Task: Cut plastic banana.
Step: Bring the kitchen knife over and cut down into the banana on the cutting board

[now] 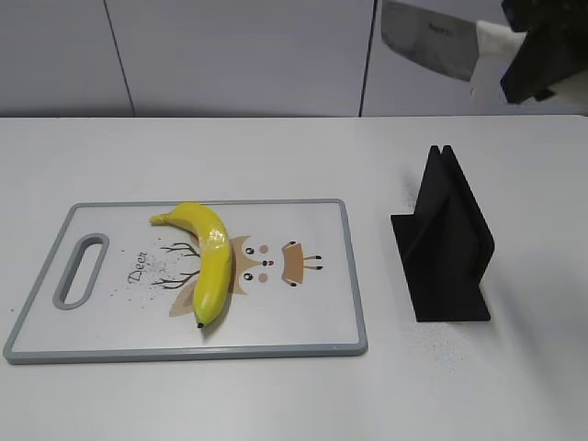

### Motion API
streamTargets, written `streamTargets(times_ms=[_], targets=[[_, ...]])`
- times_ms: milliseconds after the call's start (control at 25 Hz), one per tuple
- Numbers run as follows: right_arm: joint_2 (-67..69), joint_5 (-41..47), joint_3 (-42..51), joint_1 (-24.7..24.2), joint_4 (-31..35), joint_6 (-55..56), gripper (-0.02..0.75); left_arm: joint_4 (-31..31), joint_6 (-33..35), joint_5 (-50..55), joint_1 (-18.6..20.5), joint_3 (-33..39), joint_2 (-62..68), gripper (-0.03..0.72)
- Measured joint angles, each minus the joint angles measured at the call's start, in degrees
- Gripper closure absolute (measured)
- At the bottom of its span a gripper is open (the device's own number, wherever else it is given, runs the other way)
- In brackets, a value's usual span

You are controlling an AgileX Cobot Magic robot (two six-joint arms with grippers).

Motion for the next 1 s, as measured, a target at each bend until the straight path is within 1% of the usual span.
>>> streamTargets(times_ms=[80, 160, 240, 320, 480, 600, 680, 800, 920, 1000], targets=[[0.00, 0.00, -1.87, 0.00, 0.69, -4.16, 0.575, 0.00, 0.22, -4.73, 0.00, -1.46, 5.67, 0.097], [0.34, 0.00, -3.37, 0.00, 2.20, -11.76, 0.575, -0.67, 2.50, -9.48, 0.00, -3.90, 12.25, 0.097], [1.34, -0.06, -4.53, 0.00, 4.39, -18.85, 0.575, -2.76, 7.31, -12.24, 0.00, -7.13, 19.69, 0.097], [3.09, -0.06, -5.12, 0.00, 6.67, -25.86, 0.575, -5.48, 12.52, -12.71, 0.00, -11.57, 26.73, 0.097], [6.71, 0.18, -5.59, 0.00, 11.19, -40.51, 0.575, -12.11, 24.03, -7.63, 0.00, -21.28, 41.73, 0.097], [9.44, 0.99, -5.60, 0.00, 13.31, -51.58, 0.575, -18.25, 34.68, 0.76, -0.47, -29.30, 51.80, 0.097], [10.85, 1.76, -5.60, 0.00, 15.15, -58.82, 0.575, -21.36, 41.43, 5.11, -1.88, -34.10, 57.72, 0.097], [12.59, 3.17, -5.60, 0.05, 17.83, -68.55, 0.575, -22.78, 49.73, 11.14, -5.75, -40.31, 64.24, 0.097], [14.26, 3.34, -5.70, 0.32, 18.27, -72.91, 0.575, -22.89, 57.39, 16.11, -10.61, -44.65, 68.87, 0.097], [15.26, 3.29, -5.70, 1.18, 18.27, -76.17, 0.575, -22.94, 61.79, 17.61, -13.75, -45.81, 71.03, 0.097]])
